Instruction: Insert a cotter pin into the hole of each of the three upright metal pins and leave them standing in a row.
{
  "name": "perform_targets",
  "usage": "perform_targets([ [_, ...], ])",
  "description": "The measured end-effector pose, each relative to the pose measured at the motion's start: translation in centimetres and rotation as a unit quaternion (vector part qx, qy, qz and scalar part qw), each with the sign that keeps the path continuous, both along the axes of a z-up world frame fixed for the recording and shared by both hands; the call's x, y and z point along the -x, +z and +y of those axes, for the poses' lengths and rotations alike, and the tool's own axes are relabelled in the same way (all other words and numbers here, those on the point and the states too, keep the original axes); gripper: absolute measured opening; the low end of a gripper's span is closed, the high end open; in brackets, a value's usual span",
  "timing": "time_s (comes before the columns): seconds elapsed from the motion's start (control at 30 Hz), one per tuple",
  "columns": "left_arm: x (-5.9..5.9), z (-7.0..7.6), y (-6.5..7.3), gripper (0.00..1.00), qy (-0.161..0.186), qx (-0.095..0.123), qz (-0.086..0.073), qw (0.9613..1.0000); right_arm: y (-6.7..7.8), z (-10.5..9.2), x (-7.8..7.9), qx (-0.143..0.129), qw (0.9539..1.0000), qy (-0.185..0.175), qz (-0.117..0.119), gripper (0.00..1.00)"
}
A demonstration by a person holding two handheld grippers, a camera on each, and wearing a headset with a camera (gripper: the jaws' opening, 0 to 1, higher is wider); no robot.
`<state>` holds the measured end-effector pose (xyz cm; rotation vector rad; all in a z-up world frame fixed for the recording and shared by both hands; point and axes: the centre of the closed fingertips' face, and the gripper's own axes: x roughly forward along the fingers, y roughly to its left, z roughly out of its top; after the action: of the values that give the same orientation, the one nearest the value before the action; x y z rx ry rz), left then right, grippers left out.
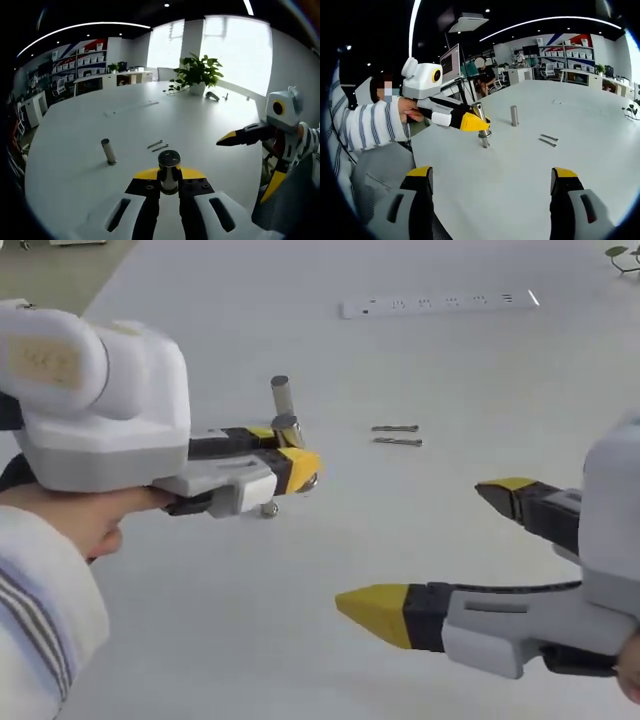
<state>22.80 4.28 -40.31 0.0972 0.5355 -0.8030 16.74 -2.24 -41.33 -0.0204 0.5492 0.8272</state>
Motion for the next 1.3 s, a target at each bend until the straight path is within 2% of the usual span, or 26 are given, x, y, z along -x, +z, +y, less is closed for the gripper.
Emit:
perform_targets([
  [0.1, 0.5, -0.5, -0.8, 0.09, -0.003, 0.008, 0.01, 0.9999, 0.2, 0.0, -0.2, -0.017, 0.9998, -0.008, -0.001, 0.98],
  [0.17, 0.7, -0.7, -1.3, 0.09, 0.0, 0.008, 0.016, 0.9998, 0.3, -0.1, -0.3, -0.019, 0.9998, -0.009, -0.005, 0.98],
  [0.27, 1.0, -1.0, -2.0, 0.09, 0.001, 0.004, 0.02, 0.9998, 0.0, -0.2, -0.2, -0.012, 0.9999, -0.008, 0.001, 0.98],
  [0.3, 1.0, -1.0, -2.4, 0.09, 0.004, 0.005, 0.027, 0.9996, -0.2, -0.2, -0.2, -0.011, 0.9999, -0.009, 0.005, 0.98],
  [0.43, 1.2, -1.1, -3.1, 0.09, 0.005, -0.004, 0.024, 0.9997, -0.6, -0.4, -0.2, -0.007, 0.9999, -0.011, 0.011, 0.98],
  [0.6, 1.5, -1.0, -4.1, 0.09, 0.022, -0.002, 0.036, 0.9991, -1.1, -0.8, -0.2, 0.008, 0.9998, -0.012, 0.011, 0.96],
  [0.93, 2.3, -1.4, -5.9, 0.09, 0.026, -0.025, 0.04, 0.9986, -2.0, -0.9, -0.2, 0.02, 0.9996, -0.004, 0.019, 0.96],
  [1.3, 2.0, -1.6, -6.3, 0.09, 0.037, -0.022, 0.036, 0.9985, -2.1, -0.8, -0.3, 0.025, 0.9994, 0.001, 0.023, 0.95],
])
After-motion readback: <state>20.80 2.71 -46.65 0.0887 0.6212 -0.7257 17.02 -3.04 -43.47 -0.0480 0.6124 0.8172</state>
